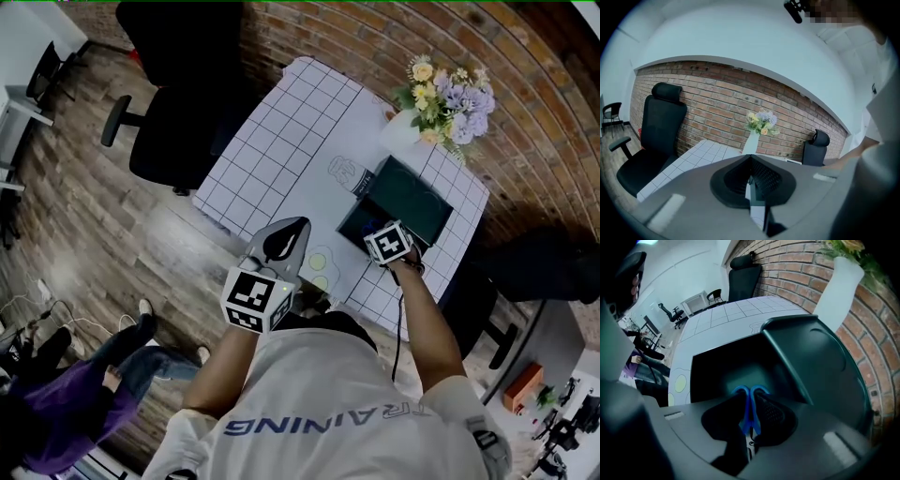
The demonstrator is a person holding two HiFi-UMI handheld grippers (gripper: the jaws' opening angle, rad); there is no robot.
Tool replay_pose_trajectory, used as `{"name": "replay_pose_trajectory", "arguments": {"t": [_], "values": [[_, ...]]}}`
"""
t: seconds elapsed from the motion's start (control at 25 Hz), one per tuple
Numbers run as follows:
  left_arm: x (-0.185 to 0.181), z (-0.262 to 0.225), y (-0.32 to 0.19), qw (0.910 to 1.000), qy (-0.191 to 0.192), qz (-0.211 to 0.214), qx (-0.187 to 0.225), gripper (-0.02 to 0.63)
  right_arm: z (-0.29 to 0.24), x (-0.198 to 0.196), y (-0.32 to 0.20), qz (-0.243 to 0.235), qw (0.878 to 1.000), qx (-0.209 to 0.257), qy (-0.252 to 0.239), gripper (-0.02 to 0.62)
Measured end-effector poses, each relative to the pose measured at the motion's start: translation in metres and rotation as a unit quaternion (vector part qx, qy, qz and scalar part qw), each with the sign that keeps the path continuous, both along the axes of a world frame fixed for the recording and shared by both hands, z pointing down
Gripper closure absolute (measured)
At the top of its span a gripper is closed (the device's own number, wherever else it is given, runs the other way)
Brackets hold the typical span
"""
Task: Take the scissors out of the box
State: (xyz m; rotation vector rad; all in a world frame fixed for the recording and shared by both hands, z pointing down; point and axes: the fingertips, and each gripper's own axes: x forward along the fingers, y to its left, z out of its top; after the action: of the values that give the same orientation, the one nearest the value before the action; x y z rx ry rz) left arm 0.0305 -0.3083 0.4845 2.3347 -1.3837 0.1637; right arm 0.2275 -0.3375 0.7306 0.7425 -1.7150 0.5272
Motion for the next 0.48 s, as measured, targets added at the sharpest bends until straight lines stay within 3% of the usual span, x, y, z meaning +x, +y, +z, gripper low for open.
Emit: {"name": "replay_pose_trajectory", "arguments": {"t": [0.24, 0.48], "values": [[0.002, -0.013, -0.006, 0.9997, 0.005, 0.015, 0.016, 0.603, -0.039, 0.002, 0.002, 0.032, 0.997, 0.056, -0.044, 0.505], [0.014, -0.032, -0.015, 0.9985, 0.008, 0.035, 0.041, 0.603, -0.089, 0.007, 0.000, 0.070, 0.984, 0.135, -0.094, 0.505]]}}
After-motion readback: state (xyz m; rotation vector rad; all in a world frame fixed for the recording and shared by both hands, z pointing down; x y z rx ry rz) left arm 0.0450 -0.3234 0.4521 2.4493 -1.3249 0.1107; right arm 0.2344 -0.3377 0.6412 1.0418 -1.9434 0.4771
